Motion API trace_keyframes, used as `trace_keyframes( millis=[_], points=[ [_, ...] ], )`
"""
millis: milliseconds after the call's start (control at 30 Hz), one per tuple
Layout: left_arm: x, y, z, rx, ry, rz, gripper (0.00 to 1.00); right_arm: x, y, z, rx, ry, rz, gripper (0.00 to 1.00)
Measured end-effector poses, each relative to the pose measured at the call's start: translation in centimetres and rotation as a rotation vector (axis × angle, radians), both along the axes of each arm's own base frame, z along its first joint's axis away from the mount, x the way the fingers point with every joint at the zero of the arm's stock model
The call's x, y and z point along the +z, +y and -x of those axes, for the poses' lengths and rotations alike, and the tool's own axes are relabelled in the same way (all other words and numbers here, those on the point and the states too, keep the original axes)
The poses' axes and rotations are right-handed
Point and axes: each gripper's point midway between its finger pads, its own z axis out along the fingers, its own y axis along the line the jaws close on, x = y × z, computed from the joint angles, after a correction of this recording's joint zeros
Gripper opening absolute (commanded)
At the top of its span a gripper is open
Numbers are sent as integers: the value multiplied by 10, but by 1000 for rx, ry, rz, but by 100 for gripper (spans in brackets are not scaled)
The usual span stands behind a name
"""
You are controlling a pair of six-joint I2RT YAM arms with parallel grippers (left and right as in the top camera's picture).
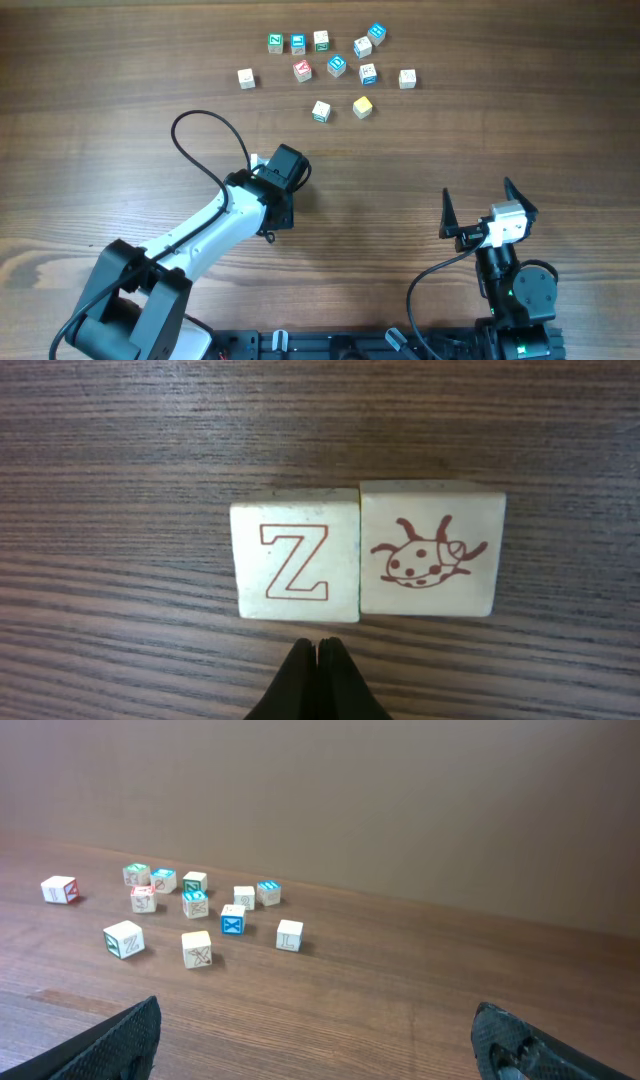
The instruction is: Form a horizontal line
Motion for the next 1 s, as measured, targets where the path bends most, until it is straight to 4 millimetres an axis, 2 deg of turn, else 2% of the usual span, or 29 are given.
trace_keyframes(
  millis=[733, 900, 933, 967, 1000],
  points=[
    [2, 1, -9, -2, -41, -15, 4, 0, 0, 0, 0, 0, 0, 100],
    [1, 6, 16, -23, 74, -25, 4, 0, 0, 0, 0, 0, 0, 100],
    [7, 6, 19, -23, 92, -27, 15, 0, 0, 0, 0, 0, 0, 100],
    [19, 2, 13, -24, 68, -11, 37, 0, 0, 0, 0, 0, 0, 100],
    [29, -1, 5, -28, 38, 6, 49, 0, 0, 0, 0, 0, 0, 100]
  ],
)
